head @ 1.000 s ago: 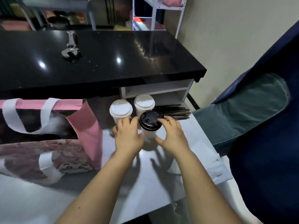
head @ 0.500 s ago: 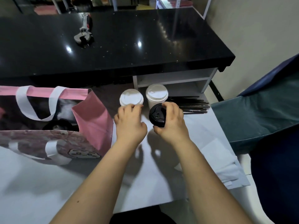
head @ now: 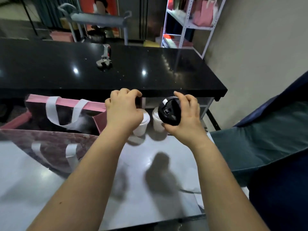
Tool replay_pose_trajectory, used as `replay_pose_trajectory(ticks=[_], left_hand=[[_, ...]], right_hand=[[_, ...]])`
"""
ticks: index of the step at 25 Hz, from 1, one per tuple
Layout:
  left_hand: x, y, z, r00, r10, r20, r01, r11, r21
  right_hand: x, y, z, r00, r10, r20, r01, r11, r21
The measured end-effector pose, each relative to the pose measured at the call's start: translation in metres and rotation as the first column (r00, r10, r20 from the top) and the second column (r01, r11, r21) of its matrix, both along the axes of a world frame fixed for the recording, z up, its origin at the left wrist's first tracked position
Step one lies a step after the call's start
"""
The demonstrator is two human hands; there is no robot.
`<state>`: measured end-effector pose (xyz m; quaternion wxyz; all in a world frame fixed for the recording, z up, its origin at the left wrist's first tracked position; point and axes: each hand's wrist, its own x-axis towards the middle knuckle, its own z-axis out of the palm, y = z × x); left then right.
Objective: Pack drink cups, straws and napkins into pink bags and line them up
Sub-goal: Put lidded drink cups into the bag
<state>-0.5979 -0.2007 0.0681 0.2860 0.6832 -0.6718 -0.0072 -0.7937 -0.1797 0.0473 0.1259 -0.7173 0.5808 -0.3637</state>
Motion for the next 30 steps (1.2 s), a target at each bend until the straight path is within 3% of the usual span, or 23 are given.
replay_pose_trajectory(ticks=[2,7,11,15,18,21,26,30], left_hand=[[0.028,0.005,0.008,1.0,0.021,0.009,-0.021,1.0,-0.008],[0.096,0.01,0.018,0.998,0.007,0.06,-0.008,1.0,0.007],[0.168,0.013,0.025,0.998,-0.032,0.045,0.03,0.999,0.035],[0.24,0.013,0.017,0.969,-0.215,-0.125,0.24,0.94,0.243],[0.263,0.008,0.005,0.914,-0.39,-0.109,0.402,0.844,0.355],[0.263,0.006,0.002,0.842,-0.538,-0.043,0.52,0.788,0.329],[0.266,0.013,-0.01,0.799,-0.588,0.125,0.503,0.767,0.397],[0.26,0.02,-0.017,0.788,-0.577,0.214,0.472,0.79,0.393]], right_hand=[[0.022,0.001,0.018,0.999,0.039,0.022,-0.038,0.998,-0.045],[0.092,0.001,0.043,0.992,0.059,-0.114,-0.068,0.994,-0.083],[0.153,0.006,0.066,0.995,0.047,-0.084,-0.055,0.994,-0.098],[0.201,0.018,0.075,0.991,0.115,0.066,-0.11,0.991,-0.075],[0.227,0.029,0.07,0.986,0.146,0.084,-0.146,0.989,-0.012],[0.251,0.032,0.05,0.988,0.129,-0.089,-0.121,0.989,0.089],[0.247,0.032,0.026,0.882,0.05,-0.468,0.035,0.984,0.172],[0.247,0.021,0.027,0.674,0.101,-0.732,0.008,0.99,0.143]])
